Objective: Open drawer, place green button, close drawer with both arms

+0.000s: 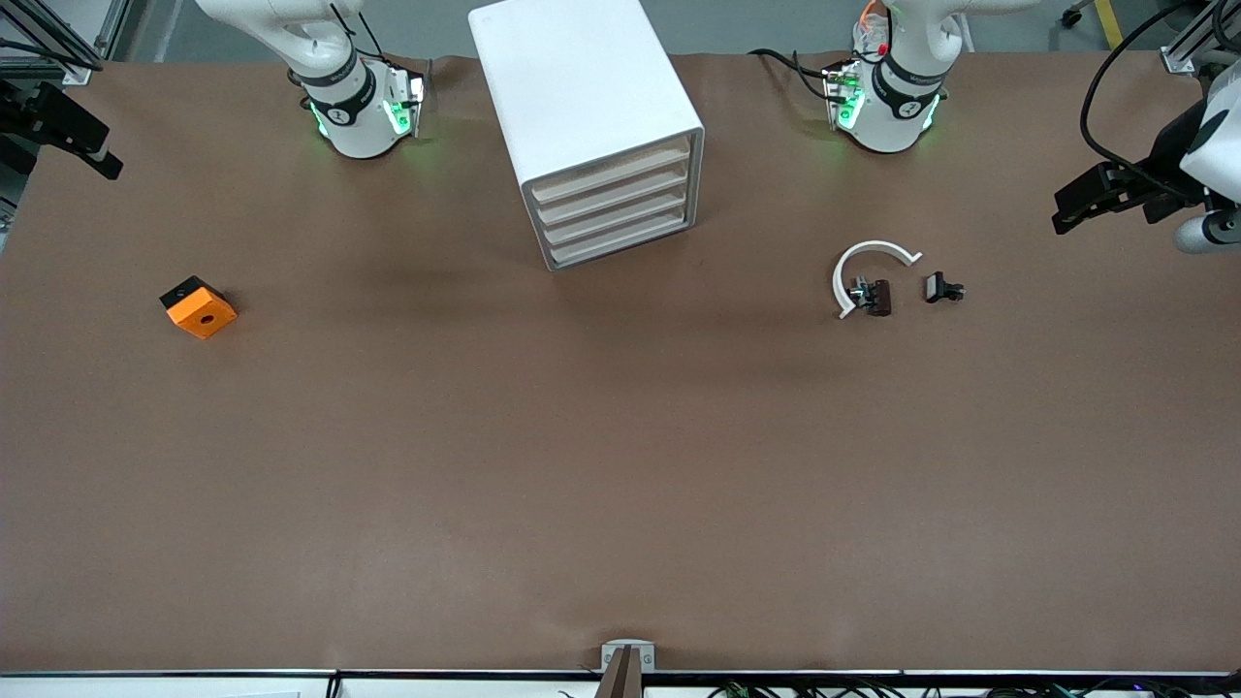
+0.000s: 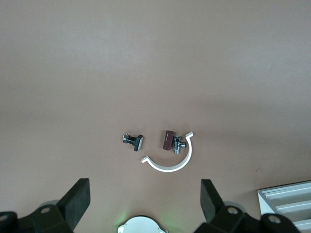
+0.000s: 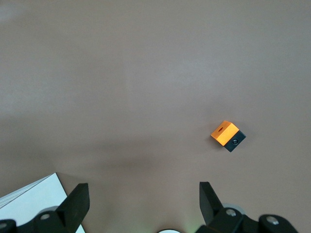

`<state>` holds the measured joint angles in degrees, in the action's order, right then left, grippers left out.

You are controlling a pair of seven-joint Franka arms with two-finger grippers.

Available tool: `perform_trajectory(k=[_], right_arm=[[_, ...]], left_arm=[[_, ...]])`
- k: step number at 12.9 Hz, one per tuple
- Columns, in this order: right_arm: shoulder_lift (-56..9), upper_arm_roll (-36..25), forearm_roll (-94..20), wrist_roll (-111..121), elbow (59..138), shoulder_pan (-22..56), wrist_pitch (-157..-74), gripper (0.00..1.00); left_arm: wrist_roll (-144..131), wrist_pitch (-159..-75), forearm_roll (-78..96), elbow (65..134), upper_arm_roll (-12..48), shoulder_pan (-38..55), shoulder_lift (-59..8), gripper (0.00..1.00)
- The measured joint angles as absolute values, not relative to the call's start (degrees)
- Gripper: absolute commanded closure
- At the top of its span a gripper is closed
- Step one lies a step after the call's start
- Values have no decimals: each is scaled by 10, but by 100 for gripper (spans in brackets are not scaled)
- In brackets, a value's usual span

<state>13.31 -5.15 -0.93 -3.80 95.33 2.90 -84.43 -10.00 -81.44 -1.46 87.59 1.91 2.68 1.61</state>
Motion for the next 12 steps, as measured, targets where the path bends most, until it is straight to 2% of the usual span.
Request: perform_trajectory(k=[5, 12], right_arm=[[133, -51, -9, -38, 953, 29, -845, 0], [133, -52, -9, -38, 953, 29, -845, 0]], left_arm=[[-103, -841, -14, 930, 57, 6, 53, 0], [-103, -845, -14, 936, 66, -4, 55, 0]])
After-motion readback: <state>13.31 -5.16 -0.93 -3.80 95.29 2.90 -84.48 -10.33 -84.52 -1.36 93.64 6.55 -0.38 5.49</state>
